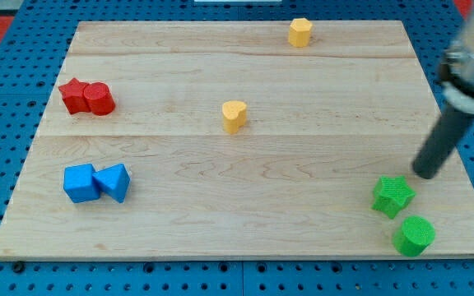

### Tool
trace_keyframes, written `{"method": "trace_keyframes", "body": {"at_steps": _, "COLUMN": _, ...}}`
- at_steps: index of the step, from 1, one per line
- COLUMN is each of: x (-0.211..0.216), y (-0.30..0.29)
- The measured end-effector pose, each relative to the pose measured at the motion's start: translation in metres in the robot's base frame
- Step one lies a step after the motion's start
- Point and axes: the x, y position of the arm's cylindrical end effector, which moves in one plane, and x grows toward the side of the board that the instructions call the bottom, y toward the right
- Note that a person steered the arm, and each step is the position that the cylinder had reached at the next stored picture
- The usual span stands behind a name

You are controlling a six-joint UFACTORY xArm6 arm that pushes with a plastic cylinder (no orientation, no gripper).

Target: Push the green circle towards the bottom center of the board

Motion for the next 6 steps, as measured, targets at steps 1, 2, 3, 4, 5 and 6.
{"method": "trace_keyframes", "body": {"at_steps": 1, "x": 0.049, "y": 0.057}}
{"method": "trace_keyframes", "body": {"at_steps": 2, "x": 0.107, "y": 0.068}}
{"method": "trace_keyframes", "body": {"at_steps": 3, "x": 0.108, "y": 0.036}}
{"method": "trace_keyframes", "body": {"at_steps": 4, "x": 0.108, "y": 0.002}}
{"method": "trace_keyframes", "body": {"at_steps": 5, "x": 0.099, "y": -0.038}}
{"method": "trace_keyframes", "body": {"at_steps": 6, "x": 0.069, "y": -0.09}}
